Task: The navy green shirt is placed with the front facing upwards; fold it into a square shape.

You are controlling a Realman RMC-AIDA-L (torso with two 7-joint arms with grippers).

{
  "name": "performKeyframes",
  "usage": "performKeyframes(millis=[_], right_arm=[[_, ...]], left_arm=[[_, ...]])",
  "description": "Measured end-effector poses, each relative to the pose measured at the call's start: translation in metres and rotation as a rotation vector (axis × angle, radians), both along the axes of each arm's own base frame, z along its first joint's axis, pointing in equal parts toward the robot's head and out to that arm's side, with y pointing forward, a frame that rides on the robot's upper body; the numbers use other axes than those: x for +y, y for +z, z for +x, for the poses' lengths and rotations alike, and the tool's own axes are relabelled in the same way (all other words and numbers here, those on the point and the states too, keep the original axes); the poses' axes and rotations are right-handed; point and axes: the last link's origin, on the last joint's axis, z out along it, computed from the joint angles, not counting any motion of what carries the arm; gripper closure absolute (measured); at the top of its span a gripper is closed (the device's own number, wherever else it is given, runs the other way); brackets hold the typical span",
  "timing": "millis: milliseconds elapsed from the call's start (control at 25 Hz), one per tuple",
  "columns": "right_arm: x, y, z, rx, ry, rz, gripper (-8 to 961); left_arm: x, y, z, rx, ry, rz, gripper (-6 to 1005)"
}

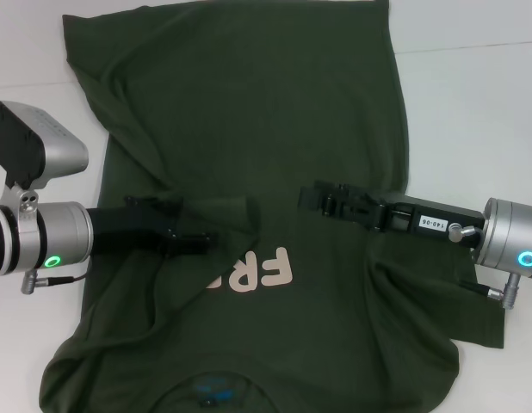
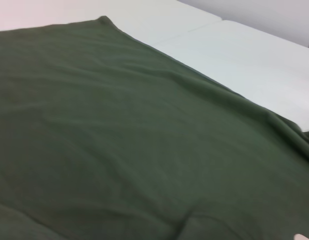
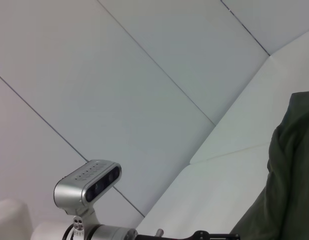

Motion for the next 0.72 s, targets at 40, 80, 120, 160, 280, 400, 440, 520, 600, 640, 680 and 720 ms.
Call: performKeyframes(millis=[40, 80, 120, 160, 280, 400, 440, 520, 600, 640, 680, 720], right_arm=[[0.0001, 0.0002, 0.0001, 0.000, 0.000, 0.001, 204], [0.0002, 0.0005, 0.0002, 0.000, -0.001, 0.002, 204], [0.0003, 0.0007, 0.0003, 0.001, -0.001, 0.002, 204], [0.0004, 0.0009, 0.0003, 0.001, -0.001, 0.003, 204], [0.0005, 0.0012, 0.0003, 0.002, -0.001, 0.004, 204], [0.0005, 0.0013, 0.0003, 0.002, -0.001, 0.004, 204], [0.0005, 0.0013, 0.0003, 0.002, -0.001, 0.005, 204], [0.0007, 0.0013, 0.0001, 0.002, -0.001, 0.005, 204], [0.0010, 0.0013, 0.0000, 0.002, -0.001, 0.005, 203], [0.0011, 0.0015, 0.0001, 0.001, 0.000, 0.005, 203], [0.0011, 0.0016, 0.0002, 0.001, 0.000, 0.005, 203], [0.0011, 0.0017, 0.0003, 0.000, 0.000, 0.005, 203]], left_arm=[[0.0010, 0.0003, -0.0001, 0.003, 0.001, 0.005, 139], [0.0023, 0.0008, -0.0005, 0.008, 0.002, 0.013, 139], [0.0035, 0.0011, -0.0012, 0.013, 0.004, 0.020, 139], [0.0040, 0.0012, -0.0016, 0.015, 0.005, 0.024, 139], [0.0049, 0.0010, -0.0030, 0.023, 0.009, 0.031, 140], [0.0043, 0.0001, -0.0030, 0.028, 0.006, 0.025, 140], [0.0038, -0.0004, -0.0028, 0.029, 0.004, 0.021, 140], [0.0029, -0.0015, -0.0023, 0.031, 0.000, 0.014, 140], [0.0013, -0.0039, -0.0015, 0.036, -0.008, 0.001, 140], [0.0002, -0.0050, -0.0010, 0.037, -0.012, -0.006, 140], [-0.0006, -0.0057, -0.0006, 0.037, -0.014, -0.011, 140], [-0.0014, -0.0064, -0.0001, 0.037, -0.018, -0.018, 140]])
